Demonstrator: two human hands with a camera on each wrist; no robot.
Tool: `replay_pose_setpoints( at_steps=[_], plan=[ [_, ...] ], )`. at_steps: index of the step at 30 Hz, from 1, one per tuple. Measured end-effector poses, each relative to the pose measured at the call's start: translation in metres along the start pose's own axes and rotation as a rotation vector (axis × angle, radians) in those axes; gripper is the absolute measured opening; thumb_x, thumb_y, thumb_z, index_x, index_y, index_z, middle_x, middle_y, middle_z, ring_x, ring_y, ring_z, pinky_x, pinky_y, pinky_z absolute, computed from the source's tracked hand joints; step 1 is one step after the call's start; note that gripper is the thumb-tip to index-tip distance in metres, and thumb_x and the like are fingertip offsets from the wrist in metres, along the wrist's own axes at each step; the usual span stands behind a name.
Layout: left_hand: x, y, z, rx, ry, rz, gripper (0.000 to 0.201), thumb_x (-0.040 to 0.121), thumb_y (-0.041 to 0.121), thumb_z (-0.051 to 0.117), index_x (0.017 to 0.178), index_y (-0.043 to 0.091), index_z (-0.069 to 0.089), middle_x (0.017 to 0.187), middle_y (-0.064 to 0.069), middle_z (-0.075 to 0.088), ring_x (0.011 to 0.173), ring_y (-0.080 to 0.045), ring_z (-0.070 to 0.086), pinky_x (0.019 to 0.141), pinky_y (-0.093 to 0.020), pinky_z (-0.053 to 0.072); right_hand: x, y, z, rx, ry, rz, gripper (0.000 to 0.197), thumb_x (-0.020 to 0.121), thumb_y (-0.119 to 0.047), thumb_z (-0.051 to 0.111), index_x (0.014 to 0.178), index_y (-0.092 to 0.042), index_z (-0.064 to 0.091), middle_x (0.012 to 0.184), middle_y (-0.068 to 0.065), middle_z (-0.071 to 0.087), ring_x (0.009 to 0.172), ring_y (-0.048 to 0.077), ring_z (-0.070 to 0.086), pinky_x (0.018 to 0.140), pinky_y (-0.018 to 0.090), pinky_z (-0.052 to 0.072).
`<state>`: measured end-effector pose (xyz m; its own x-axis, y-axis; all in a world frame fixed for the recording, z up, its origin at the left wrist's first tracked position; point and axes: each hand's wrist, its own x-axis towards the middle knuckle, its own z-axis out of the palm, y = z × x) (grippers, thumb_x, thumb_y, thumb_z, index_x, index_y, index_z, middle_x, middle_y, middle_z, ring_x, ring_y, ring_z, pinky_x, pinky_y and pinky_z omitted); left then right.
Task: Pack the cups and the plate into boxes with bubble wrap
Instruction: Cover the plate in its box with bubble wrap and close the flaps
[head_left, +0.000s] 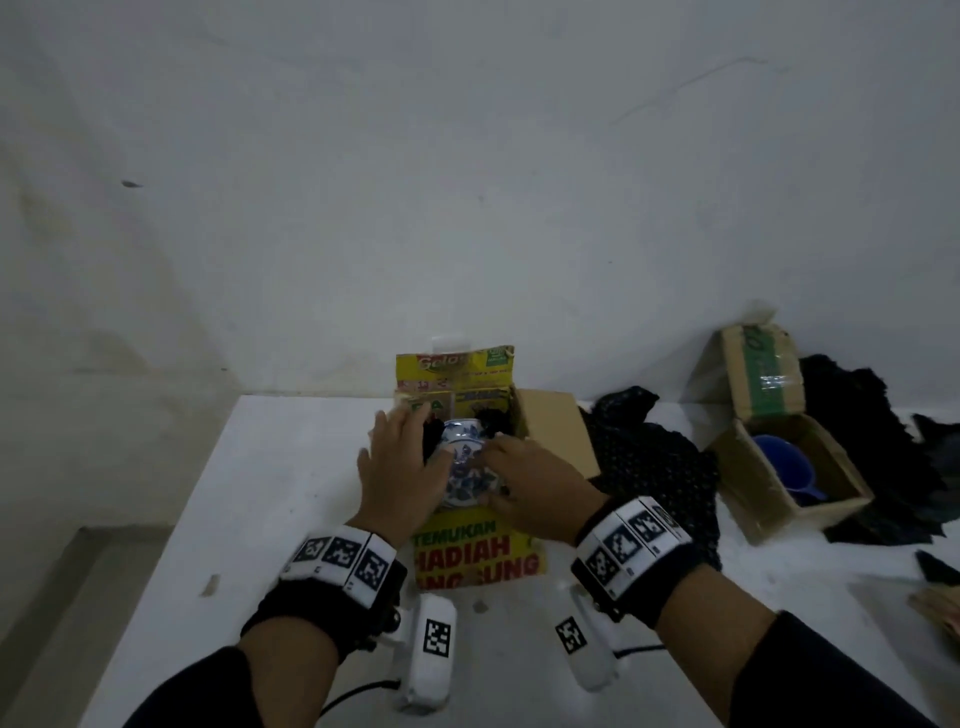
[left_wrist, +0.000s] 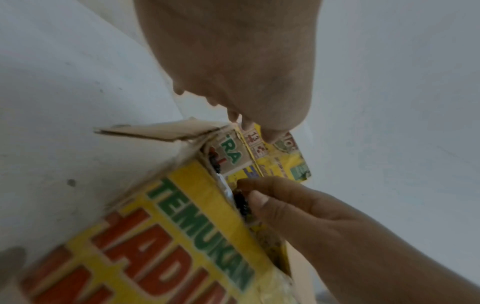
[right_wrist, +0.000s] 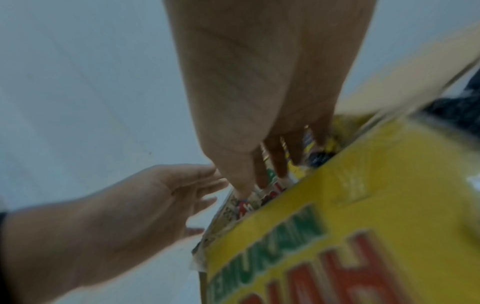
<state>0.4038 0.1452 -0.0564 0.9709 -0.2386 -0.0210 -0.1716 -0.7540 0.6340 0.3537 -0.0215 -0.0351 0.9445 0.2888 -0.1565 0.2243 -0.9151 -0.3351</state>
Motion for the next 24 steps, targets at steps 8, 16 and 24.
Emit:
replay_pose_setpoints(
  at_steps=[8,16,24],
  plan=[
    [-0.014,0.116,0.059,-0.12,-0.043,0.405,0.049,0.085,0.034,0.046,0.131,0.019,0.043,0.145,-0.003,0.034,0.142,-0.023,0.017,0.113,-0.049,0.021,-0.076,0.079,-0.011,0.106,0.364,0.034,0.031,0.086,-0.031,0.042,0.099,-0.009,0.06,0.105,0.009,0.056,0.09,0.028,0.053,0.076,0.038,0.047],
    [-0.012,0.187,0.153,-0.122,-0.321,0.424,0.056,0.091,0.006,0.042,0.144,0.019,0.026,0.154,0.001,0.019,0.145,-0.015,0.005,0.118,-0.032,0.013,-0.11,0.182,0.008,0.337,0.329,0.345,0.025,0.085,-0.021,0.053,0.109,-0.013,0.054,0.111,0.007,0.051,0.099,0.023,0.053,0.082,0.04,0.047],
    [0.042,0.179,0.21,0.151,-0.368,0.242,0.058,0.092,0.011,0.042,0.146,0.015,0.019,0.157,-0.007,0.01,0.144,-0.023,0.01,0.115,-0.04,0.022,-0.067,0.235,0.023,0.392,0.314,0.425,0.041,0.085,-0.011,0.042,0.126,-0.012,0.044,0.123,0.012,0.054,0.113,0.028,0.052,0.095,0.041,0.045]
  ],
)
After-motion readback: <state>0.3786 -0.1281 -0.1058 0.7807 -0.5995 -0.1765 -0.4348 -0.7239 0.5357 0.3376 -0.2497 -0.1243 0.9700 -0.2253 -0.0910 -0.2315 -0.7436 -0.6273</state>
